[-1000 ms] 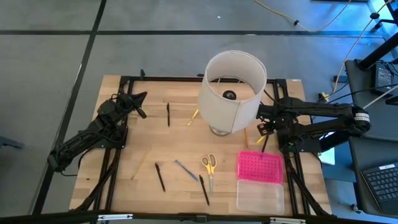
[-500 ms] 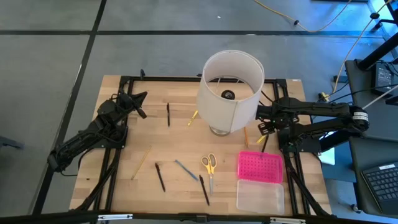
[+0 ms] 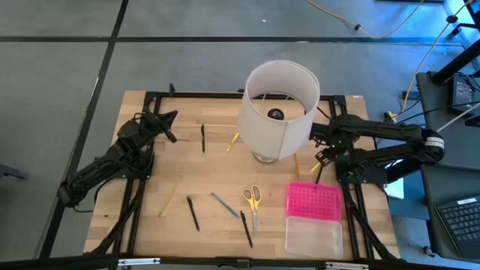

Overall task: Pick & place school supplies into a supply box
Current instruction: Put the yellow pen into the supply box

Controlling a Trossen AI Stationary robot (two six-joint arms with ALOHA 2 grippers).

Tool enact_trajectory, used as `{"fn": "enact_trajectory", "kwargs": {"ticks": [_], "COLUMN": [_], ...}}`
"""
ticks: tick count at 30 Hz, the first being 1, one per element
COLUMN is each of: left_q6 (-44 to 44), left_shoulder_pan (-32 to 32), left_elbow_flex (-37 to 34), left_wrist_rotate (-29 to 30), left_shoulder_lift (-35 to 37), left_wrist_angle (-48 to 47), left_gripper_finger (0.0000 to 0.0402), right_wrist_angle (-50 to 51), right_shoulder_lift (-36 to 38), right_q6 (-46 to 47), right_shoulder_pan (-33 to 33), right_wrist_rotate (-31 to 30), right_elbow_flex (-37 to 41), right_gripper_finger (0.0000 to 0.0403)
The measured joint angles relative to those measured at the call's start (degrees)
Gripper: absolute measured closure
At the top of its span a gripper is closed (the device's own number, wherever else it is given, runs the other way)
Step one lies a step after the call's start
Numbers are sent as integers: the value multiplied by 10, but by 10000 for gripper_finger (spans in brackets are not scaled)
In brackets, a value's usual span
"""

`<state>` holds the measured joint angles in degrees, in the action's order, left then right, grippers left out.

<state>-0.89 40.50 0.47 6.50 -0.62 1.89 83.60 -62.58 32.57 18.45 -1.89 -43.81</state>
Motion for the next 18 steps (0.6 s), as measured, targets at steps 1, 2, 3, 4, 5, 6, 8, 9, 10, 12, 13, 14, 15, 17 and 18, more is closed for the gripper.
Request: {"fn": "enact_trajectory", "kwargs": {"ticks": [1,2,3,4,5,6,8,9,10,12,13,14,15,17,18], "left_q6": [0,0,0,0,0,0,1,1,1,1,1,1,1,1,1], "left_shoulder_pan": [0,0,0,0,0,0,0,0,0,0,0,0,0,0,0], "left_elbow_flex": [0,0,0,0,0,0,0,0,0,0,0,0,0,0,0], "left_wrist_rotate": [0,0,0,0,0,0,0,0,0,0,0,0,0,0,0], "left_shoulder_lift": [0,0,0,0,0,0,0,0,0,0,0,0,0,0,0], "left_wrist_angle": [0,0,0,0,0,0,0,0,0,0,0,0,0,0,0], "left_gripper_finger": [395,396,396,396,395,395,396,396,395,395,395,396,395,395,395], "right_wrist_angle": [6,14,24,33,37,41,39,37,33,17,7,-1,-9,-19,-19], "right_shoulder_lift": [-1,-2,-4,-7,-10,-14,-23,-29,-34,-45,-50,-56,-63,-77,-85], "right_q6": [-21,-38,-51,-61,-67,-73,-83,-92,-105,-140,-161,-182,-205,-230,-234], "right_shoulder_pan": [5,10,16,23,29,34,43,45,47,47,47,47,47,47,47], "right_wrist_rotate": [0,0,0,0,0,0,0,0,-2,-13,-15,-15,-14,-9,-6], "right_elbow_flex": [0,0,0,0,0,0,0,0,0,0,0,0,0,0,0], "right_gripper_finger": [199,199,199,199,199,199,199,199,199,199,199,199,199,199,199]}}
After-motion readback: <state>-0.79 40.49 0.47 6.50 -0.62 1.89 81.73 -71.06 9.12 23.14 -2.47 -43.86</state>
